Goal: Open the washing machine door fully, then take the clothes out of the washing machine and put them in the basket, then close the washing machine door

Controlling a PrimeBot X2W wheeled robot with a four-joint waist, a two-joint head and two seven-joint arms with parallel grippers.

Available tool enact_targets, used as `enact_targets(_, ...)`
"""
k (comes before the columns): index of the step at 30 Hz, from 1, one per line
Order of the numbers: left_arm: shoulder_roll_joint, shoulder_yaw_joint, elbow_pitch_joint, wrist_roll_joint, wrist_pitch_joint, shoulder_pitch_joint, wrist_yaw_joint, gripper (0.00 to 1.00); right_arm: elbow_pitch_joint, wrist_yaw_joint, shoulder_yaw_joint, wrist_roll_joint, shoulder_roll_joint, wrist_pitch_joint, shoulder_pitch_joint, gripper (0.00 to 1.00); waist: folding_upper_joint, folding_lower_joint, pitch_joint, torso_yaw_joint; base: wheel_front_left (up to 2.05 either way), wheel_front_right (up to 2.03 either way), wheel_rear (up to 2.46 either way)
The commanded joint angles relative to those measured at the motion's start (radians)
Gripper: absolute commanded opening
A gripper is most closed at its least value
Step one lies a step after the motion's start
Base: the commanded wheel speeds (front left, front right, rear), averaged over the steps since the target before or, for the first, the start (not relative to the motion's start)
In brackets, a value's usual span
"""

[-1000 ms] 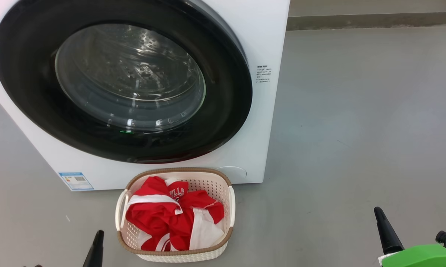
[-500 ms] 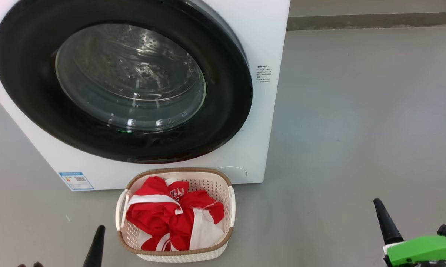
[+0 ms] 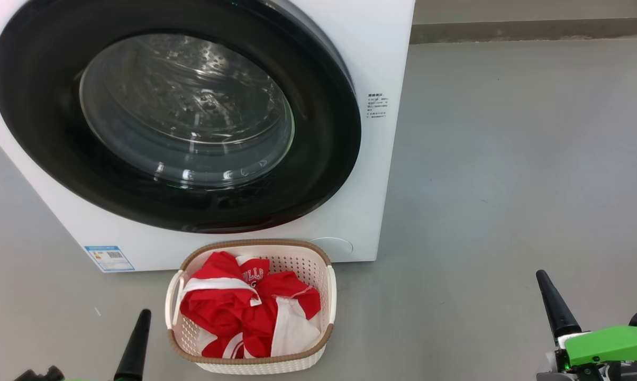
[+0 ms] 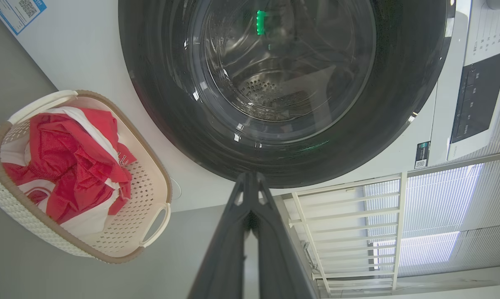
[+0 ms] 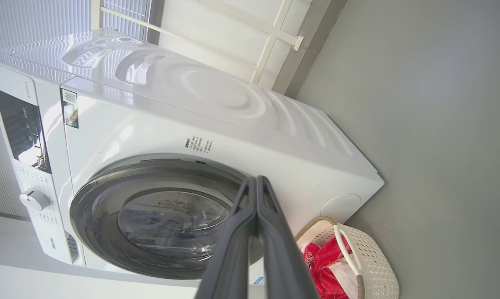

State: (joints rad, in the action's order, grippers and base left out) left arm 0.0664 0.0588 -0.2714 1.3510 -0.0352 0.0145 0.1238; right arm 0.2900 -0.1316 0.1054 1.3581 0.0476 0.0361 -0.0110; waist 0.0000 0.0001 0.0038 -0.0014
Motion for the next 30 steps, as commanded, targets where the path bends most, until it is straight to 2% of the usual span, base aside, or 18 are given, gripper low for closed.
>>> enact_targets(1, 0.005, 0.033, 0.025, 0.033, -0.012, 0.054, 0.006, 0.00, -0.030, 0.001, -0.011, 0.034, 0.007, 0.008, -0.050, 0.00, 0.0000, 0.0000, 0.000, 0.000, 0.00, 0.00, 0.00)
enact_targets(24, -0.016, 0.056, 0.026, 0.255, -0.078, 0.093, 0.007, 0.00, -0.045, 0.001, 0.008, 0.249, 0.004, 0.076, -0.096, 0.00, 0.0000, 0.0000, -0.001, 0.001, 0.00, 0.00, 0.00)
enact_targets(30, -0.016, 0.056, 0.026, 0.257, -0.079, 0.094, 0.007, 0.00, -0.045, 0.001, 0.008, 0.251, 0.003, 0.077, -0.097, 0.00, 0.0000, 0.0000, -0.001, 0.001, 0.00, 0.00, 0.00)
